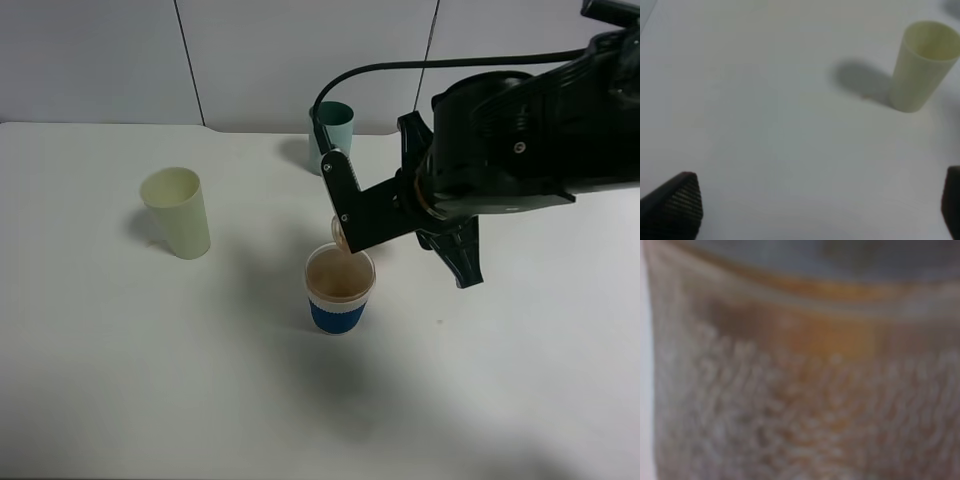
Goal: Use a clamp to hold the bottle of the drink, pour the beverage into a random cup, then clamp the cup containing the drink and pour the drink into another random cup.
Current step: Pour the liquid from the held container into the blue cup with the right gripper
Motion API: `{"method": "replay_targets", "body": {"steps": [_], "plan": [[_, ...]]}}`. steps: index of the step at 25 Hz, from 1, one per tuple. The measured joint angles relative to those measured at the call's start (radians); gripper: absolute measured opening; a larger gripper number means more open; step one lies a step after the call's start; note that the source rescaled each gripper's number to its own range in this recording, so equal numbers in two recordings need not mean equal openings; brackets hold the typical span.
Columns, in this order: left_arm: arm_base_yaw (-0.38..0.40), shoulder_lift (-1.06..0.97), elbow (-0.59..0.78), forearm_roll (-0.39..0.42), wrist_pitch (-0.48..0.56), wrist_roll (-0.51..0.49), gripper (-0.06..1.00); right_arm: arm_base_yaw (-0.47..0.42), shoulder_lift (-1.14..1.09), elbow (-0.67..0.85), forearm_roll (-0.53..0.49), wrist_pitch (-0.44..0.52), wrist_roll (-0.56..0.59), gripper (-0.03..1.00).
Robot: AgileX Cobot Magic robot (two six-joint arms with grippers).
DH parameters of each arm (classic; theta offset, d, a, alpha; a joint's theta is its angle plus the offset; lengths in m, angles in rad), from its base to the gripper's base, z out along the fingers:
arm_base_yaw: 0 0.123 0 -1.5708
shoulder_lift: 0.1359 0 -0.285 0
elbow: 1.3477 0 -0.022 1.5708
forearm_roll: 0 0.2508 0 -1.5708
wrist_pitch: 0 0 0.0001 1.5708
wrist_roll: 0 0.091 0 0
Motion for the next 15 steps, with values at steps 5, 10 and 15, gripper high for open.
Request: {"method": "replay_targets", "body": {"steps": [5, 10, 15], "plan": [[0.0, 0.0, 0.0, 0.0, 0.0, 0.0, 0.89, 0.02, 0.0, 0.0, 0.0, 0.014, -0.014, 0.01], [0.0, 0.0, 0.0, 0.0, 0.0, 0.0, 0.89, 0.021, 0.0, 0.0, 0.0, 0.03, -0.036, 0.01], [0.0, 0.0, 0.0, 0.0, 0.0, 0.0, 0.89, 0.021, 0.0, 0.0, -0.001, 0.061, -0.05, 0.01]]}}
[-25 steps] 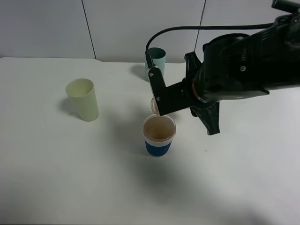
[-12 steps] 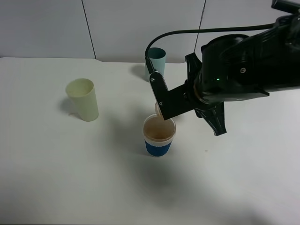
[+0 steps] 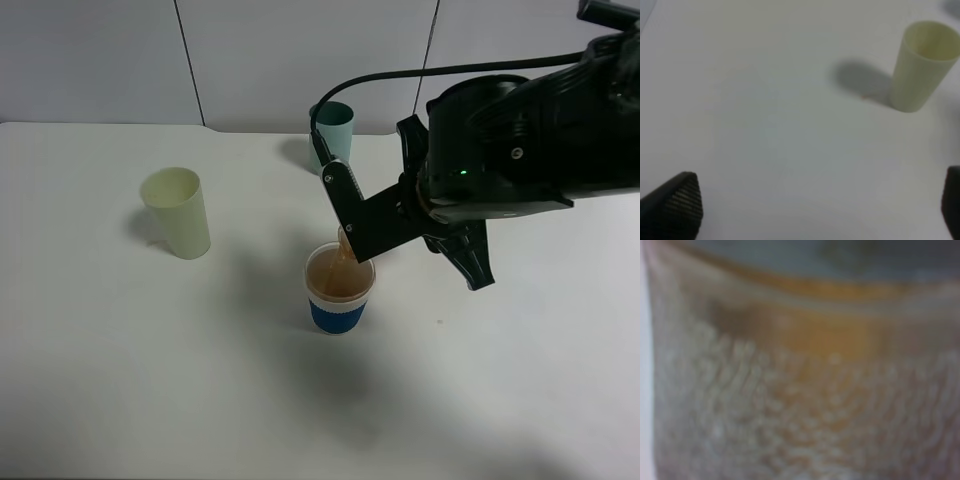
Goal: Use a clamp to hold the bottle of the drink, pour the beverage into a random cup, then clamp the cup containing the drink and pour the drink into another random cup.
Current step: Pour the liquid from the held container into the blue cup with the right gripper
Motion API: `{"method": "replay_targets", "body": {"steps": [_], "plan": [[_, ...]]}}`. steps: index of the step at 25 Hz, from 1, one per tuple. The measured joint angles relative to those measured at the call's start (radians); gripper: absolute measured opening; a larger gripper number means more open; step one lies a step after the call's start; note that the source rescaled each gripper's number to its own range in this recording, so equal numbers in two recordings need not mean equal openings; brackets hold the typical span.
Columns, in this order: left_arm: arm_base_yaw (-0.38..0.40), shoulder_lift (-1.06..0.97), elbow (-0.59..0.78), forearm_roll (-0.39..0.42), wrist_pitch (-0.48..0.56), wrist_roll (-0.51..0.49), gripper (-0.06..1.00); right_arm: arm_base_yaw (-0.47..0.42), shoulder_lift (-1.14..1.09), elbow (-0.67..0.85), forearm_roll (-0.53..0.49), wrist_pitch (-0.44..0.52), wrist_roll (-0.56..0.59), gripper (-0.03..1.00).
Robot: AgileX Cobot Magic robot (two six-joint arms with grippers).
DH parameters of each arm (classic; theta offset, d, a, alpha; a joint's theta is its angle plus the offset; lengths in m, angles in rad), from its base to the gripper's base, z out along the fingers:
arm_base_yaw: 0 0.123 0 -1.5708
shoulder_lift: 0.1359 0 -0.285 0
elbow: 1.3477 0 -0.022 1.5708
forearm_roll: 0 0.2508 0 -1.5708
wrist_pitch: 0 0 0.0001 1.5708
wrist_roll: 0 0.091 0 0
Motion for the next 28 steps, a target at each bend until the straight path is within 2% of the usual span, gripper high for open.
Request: {"method": "replay_targets", "body": {"steps": [11, 28], "plan": [[0.0, 0.0, 0.0, 0.0, 0.0, 0.0, 0.89, 0.0, 0.0, 0.0, -0.017, 0.011, -0.002, 0.01], [0.0, 0.0, 0.0, 0.0, 0.0, 0.0, 0.89, 0.017, -0.001, 0.0, -0.042, 0.042, -0.088, 0.01]]}}
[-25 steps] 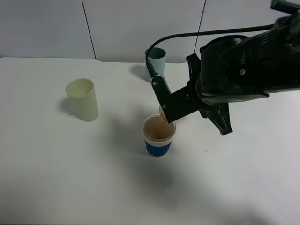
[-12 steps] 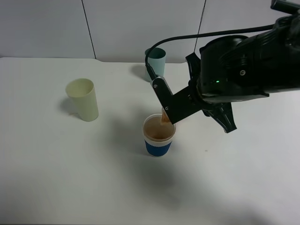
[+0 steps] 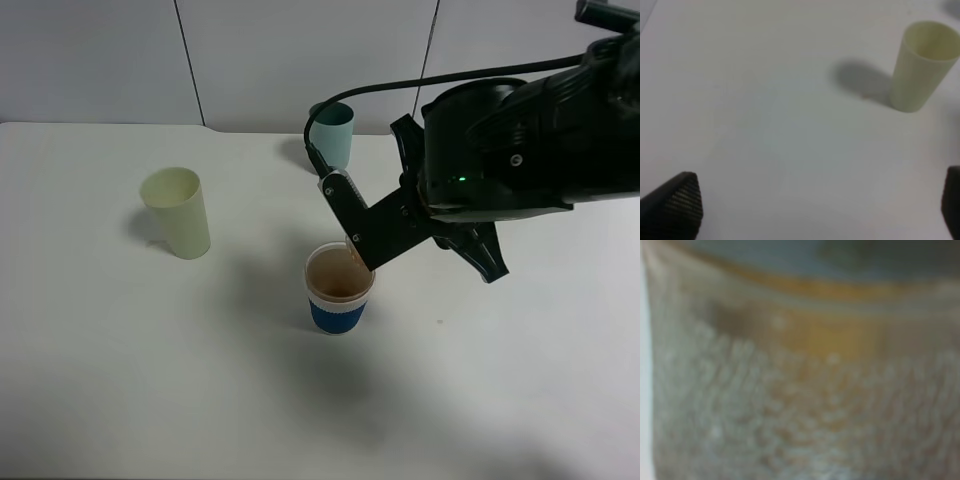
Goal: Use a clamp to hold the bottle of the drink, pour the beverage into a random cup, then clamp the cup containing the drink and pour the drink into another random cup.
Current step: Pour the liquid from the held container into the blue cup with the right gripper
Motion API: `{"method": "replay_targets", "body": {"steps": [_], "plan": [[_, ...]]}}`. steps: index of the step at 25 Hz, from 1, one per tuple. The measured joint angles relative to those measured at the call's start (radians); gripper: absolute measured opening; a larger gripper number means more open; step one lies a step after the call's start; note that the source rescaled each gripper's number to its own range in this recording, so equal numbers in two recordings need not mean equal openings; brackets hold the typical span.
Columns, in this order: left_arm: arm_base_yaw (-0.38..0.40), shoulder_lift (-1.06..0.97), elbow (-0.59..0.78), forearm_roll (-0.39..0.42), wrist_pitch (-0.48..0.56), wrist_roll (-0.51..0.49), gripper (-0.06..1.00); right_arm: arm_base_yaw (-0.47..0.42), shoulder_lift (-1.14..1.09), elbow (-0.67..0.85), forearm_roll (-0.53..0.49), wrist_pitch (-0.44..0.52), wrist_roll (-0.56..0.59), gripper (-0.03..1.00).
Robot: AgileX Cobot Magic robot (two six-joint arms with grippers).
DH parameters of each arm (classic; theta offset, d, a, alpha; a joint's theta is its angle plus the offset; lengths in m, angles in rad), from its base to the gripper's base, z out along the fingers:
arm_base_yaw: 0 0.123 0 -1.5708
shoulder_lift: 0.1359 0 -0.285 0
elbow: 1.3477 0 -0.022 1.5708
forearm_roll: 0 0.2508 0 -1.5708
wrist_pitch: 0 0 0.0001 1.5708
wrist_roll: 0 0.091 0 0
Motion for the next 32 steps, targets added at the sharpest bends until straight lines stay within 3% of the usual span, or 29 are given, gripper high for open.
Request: {"method": "replay_targets", "body": {"steps": [32], "plan": [[0.0, 0.0, 0.0, 0.0, 0.0, 0.0, 0.89, 0.0, 0.0, -0.073, -0.044, 0.06, -0.008, 0.01]]}}
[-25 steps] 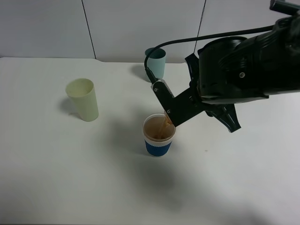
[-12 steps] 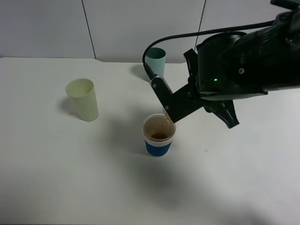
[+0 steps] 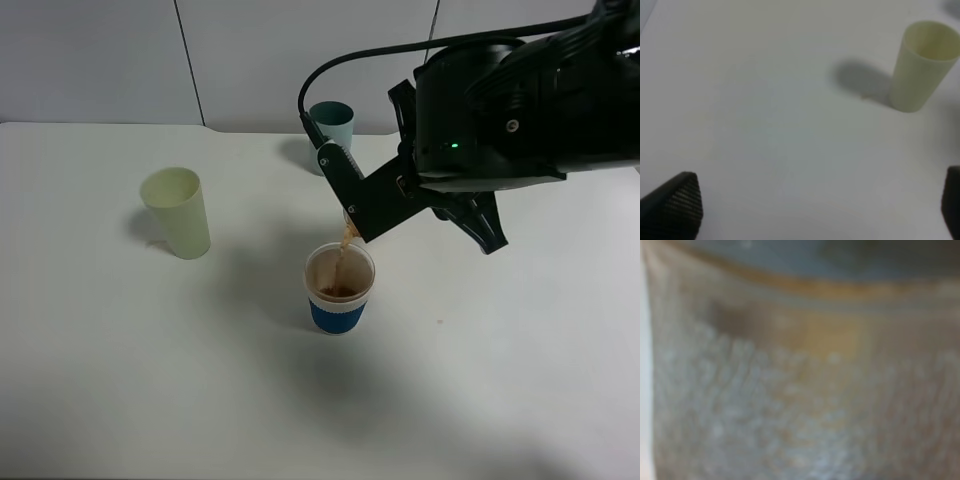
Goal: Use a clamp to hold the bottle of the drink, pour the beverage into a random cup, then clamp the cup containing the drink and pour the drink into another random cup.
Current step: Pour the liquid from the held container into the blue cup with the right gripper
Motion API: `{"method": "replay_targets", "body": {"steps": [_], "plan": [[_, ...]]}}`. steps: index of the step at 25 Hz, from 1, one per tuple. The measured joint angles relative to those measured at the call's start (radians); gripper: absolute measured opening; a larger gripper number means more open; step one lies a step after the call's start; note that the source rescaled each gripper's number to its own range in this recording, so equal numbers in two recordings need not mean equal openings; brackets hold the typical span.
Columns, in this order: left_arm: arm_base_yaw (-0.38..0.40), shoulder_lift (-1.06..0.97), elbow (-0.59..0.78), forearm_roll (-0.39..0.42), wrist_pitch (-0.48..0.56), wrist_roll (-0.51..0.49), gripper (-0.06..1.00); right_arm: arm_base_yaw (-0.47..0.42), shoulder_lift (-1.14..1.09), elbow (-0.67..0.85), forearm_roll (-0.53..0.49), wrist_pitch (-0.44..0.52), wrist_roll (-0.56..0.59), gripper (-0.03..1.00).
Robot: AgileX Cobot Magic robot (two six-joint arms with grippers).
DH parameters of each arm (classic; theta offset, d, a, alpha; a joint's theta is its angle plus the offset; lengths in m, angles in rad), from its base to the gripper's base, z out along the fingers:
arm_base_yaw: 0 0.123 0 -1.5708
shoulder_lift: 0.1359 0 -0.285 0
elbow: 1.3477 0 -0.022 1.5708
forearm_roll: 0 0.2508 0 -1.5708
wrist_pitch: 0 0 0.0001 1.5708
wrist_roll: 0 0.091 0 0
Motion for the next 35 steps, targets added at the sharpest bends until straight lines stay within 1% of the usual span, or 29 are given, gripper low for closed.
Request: {"method": "replay_targets", "body": {"steps": [5, 29, 35], "plan": [[0.0, 0.0, 0.0, 0.0, 0.0, 0.0, 0.89, 0.0, 0.0, 0.0, 0.001, 0.014, -0.033, 0.01], [0.0, 0.0, 0.0, 0.0, 0.0, 0.0, 0.89, 0.019, 0.0, 0.0, 0.001, 0.018, -0.093, 0.01], [0.0, 0.0, 0.0, 0.0, 0.0, 0.0, 0.89, 0.02, 0.0, 0.0, -0.002, 0.034, -0.134, 0.01]]}}
